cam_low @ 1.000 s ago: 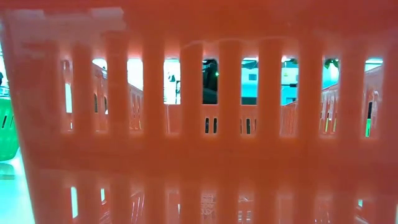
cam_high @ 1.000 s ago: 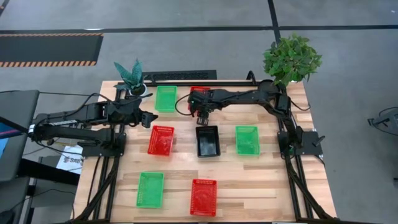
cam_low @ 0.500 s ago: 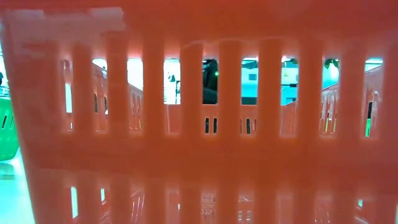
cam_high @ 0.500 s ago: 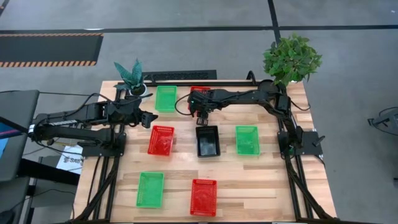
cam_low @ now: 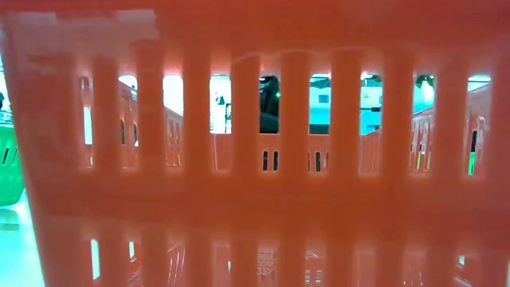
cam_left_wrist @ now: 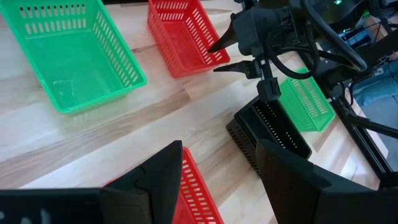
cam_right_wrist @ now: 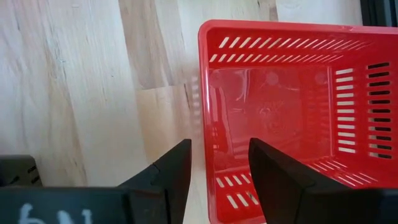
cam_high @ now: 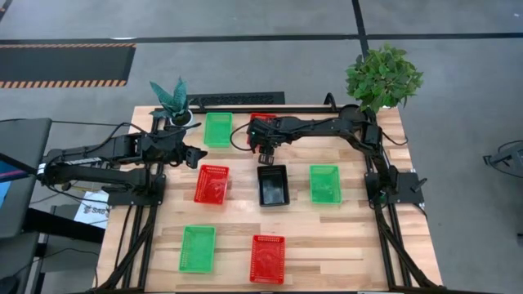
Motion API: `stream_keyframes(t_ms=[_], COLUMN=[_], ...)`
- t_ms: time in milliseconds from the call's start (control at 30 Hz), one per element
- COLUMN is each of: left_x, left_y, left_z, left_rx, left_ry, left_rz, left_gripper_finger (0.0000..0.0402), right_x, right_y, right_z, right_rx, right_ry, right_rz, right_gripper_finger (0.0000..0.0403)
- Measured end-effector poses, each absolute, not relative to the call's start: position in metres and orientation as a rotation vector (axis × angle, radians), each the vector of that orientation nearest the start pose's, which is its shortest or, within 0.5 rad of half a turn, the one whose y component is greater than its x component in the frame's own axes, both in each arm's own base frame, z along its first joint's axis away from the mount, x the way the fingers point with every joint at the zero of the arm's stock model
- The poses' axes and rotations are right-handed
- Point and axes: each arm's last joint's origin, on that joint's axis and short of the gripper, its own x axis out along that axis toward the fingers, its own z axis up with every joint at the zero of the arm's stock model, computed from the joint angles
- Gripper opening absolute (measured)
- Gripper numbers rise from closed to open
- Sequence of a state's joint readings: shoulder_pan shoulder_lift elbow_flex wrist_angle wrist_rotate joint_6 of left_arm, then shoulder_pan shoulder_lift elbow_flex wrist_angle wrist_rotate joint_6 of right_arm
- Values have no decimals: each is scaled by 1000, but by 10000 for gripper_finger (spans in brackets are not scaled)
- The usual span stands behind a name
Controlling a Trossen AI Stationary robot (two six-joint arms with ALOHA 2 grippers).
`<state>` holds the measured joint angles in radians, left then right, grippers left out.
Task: Stack baskets by color
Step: Stack the top red basket on the middle red basket
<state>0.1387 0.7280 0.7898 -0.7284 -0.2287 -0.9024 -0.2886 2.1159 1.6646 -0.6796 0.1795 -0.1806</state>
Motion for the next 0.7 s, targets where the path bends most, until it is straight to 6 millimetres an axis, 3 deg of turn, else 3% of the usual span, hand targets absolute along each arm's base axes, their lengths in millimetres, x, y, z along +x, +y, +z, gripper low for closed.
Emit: stream_keyframes(t_ms=[433,700], left_x=[137,137], left_y=[26,26], left_z=[295,295], left_rx=[-812,-812], left_ry=[467,467], left_rz=[624,624], left_gripper_finger=[193,193], right_x=[424,424], right_y=[-131,-132], right_z=[189,189], right_rx=[-54,-58], right_ry=[1174,1167], right_rz=[-283,-284], right_gripper_finger=[238,233])
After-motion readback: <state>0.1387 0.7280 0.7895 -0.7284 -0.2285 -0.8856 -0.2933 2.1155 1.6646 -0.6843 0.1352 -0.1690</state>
